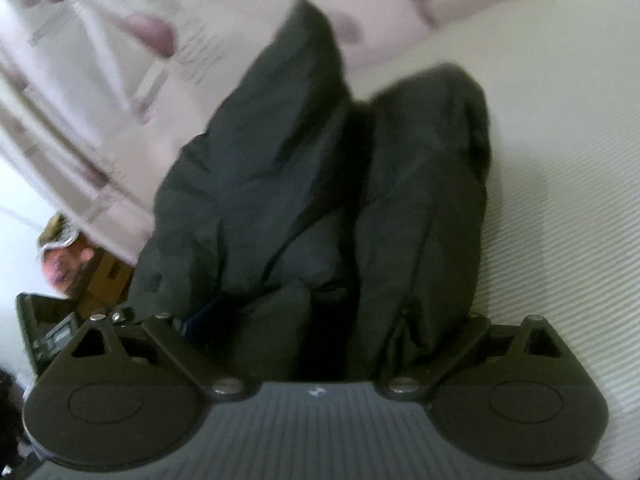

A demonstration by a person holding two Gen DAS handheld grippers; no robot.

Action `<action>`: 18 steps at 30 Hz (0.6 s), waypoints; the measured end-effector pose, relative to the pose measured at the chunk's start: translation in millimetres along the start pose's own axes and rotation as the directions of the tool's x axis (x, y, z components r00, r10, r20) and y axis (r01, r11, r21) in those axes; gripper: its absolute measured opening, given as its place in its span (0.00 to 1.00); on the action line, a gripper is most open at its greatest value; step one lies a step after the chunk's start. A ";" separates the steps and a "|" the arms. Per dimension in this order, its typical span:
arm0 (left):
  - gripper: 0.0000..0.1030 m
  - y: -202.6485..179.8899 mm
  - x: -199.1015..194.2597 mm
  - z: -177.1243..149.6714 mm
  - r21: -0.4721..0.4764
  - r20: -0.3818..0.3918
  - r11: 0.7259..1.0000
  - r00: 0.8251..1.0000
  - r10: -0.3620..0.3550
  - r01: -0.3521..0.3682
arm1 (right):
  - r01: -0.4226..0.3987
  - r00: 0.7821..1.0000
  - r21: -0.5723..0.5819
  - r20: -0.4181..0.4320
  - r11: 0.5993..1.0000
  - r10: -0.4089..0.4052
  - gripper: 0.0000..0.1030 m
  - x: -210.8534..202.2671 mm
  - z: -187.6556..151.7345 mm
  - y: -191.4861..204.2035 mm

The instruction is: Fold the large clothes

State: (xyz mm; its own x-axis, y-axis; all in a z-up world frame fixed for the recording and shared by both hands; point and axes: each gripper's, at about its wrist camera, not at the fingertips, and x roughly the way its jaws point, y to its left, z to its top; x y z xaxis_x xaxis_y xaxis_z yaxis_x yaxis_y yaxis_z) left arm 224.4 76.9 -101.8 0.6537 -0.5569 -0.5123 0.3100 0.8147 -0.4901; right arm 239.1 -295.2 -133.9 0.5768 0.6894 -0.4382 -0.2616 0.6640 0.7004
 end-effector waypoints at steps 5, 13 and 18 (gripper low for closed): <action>0.91 15.3 -44.6 -19.8 -0.002 0.017 0.998 0.998 0.058 -0.058 | -0.027 0.999 -0.051 -0.024 0.998 0.026 0.97 11.9 -24.6 30.4; 1.00 -21.9 -84.6 -36.6 0.121 0.264 0.945 0.928 0.263 -0.303 | 0.308 0.935 -0.184 0.243 0.933 -0.260 0.97 -38.0 -38.6 76.2; 1.00 -60.5 -109.7 -30.2 0.111 0.362 0.893 0.855 0.372 -0.436 | 0.503 0.805 -0.262 0.490 0.824 -0.335 1.00 -80.0 -76.2 130.6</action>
State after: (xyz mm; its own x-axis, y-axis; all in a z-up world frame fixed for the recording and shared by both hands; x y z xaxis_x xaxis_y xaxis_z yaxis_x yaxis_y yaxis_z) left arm 113.0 83.8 -37.2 0.9241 -0.1145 -0.3646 0.0685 0.9883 -0.1365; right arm 99.8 -241.5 -50.3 0.9310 0.1903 -0.3115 -0.1282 0.9695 0.2090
